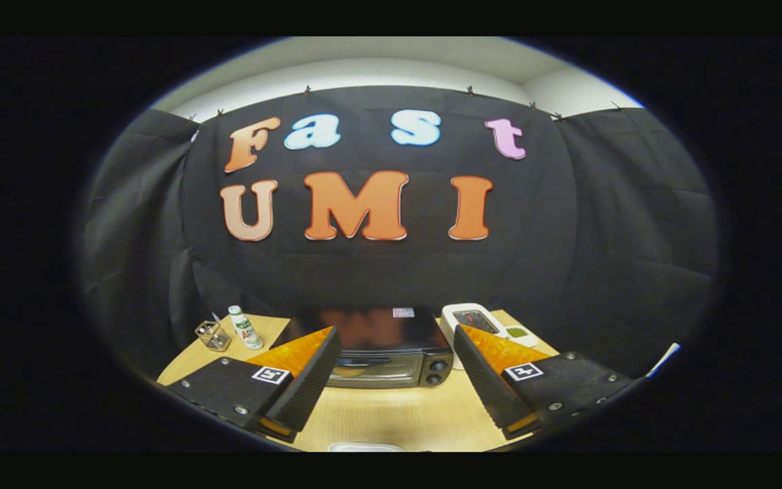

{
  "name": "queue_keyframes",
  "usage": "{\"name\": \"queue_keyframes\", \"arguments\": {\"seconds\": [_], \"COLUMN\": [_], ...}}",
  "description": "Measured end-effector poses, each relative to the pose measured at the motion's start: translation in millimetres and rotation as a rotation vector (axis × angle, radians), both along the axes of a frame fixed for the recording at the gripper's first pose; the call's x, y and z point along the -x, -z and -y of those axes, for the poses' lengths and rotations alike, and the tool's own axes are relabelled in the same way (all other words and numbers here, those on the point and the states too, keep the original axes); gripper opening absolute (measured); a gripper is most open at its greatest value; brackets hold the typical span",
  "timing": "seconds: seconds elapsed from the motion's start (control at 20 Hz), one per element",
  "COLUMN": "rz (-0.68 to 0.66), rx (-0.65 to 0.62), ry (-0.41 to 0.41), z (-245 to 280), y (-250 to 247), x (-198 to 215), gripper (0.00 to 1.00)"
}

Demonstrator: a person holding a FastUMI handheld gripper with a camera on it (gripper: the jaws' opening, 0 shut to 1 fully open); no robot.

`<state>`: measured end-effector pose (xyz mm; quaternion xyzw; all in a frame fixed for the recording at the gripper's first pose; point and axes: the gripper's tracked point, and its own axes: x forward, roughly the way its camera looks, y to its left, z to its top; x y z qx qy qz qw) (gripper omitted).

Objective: Open the toaster oven, put the food inside, and close the toaster oven door.

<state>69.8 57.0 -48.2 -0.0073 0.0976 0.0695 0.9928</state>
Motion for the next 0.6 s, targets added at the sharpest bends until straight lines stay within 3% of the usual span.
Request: {"name": "queue_keyframes", "arguments": {"seconds": [0.6], "rz": [0.120], "rx": [0.001], "ry": [0.102], "z": [78.3], "y": [-54.1], "x": [41.3], "gripper": [0.99]}}
